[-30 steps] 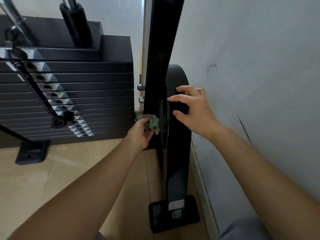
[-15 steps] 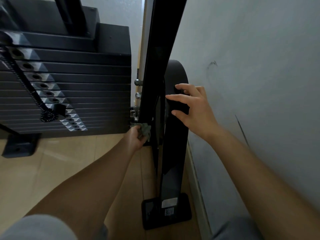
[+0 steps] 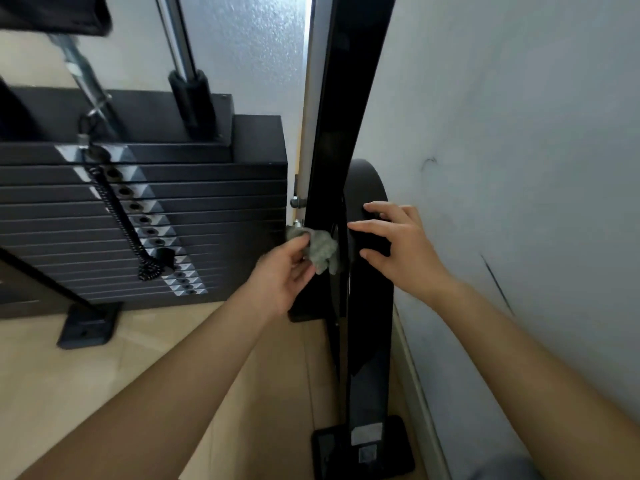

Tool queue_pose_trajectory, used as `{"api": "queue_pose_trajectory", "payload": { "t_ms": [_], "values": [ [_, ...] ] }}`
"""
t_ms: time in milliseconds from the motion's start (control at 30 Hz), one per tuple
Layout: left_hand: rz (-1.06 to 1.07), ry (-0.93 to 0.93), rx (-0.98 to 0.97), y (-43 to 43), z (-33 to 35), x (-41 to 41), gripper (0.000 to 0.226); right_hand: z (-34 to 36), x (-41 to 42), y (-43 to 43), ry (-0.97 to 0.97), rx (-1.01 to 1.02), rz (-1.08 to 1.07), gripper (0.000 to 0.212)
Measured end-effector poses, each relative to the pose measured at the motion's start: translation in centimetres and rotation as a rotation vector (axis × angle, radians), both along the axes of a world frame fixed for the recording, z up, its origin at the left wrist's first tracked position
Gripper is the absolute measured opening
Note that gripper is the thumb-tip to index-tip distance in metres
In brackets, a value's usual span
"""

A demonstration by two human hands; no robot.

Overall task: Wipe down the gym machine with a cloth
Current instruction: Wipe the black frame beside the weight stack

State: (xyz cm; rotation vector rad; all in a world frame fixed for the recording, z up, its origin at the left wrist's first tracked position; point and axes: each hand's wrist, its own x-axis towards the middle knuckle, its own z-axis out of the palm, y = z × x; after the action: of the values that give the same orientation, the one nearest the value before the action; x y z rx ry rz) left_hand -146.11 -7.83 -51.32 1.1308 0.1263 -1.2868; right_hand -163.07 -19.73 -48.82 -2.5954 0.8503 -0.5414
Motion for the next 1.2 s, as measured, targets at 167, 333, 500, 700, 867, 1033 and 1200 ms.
{"api": "queue_pose_trajectory", "payload": {
  "t_ms": [167, 333, 500, 700, 867, 1033, 1200],
  "values": [
    [-0.013, -0.424, -0.072, 2.0, 4.0, -0.7, 0.035, 3.1, 0.0, 1.6, -0.034, 0.274, 0.082, 0.058],
    [-0.166, -0.548, -0.161, 1.8, 6.5, -1.5, 0.038, 4.6, 0.7, 3.0, -0.181, 0.497, 0.131, 0.026],
    [-0.234, -0.618, -0.115, 1.5, 6.0, -2.0, 0.027, 6.1, -2.4, 1.3, -0.170, 0.869, 0.057, 0.014],
    [-0.190, -0.810, -0.088, 0.2, 4.0, -4.2, 0.018, 4.2, -3.6, -0.7, -0.276, 0.612, -0.307, 0.017],
    [-0.197, -0.752, 0.073, -0.8, 0.7, -4.7, 0.022, 1.4, -2.7, 0.6, -0.289, 0.298, -0.374, 0.033],
    [-0.177, -0.774, 0.052, -0.8, 0.3, -4.4, 0.023, -1.2, -2.6, 2.8, -0.273, 0.011, -0.102, 0.032],
    [-0.135, -0.950, 0.122, -0.8, -0.2, -3.7, 0.020, -3.1, -2.5, 3.3, -0.012, -0.221, -0.002, 0.061]
  ]
}}
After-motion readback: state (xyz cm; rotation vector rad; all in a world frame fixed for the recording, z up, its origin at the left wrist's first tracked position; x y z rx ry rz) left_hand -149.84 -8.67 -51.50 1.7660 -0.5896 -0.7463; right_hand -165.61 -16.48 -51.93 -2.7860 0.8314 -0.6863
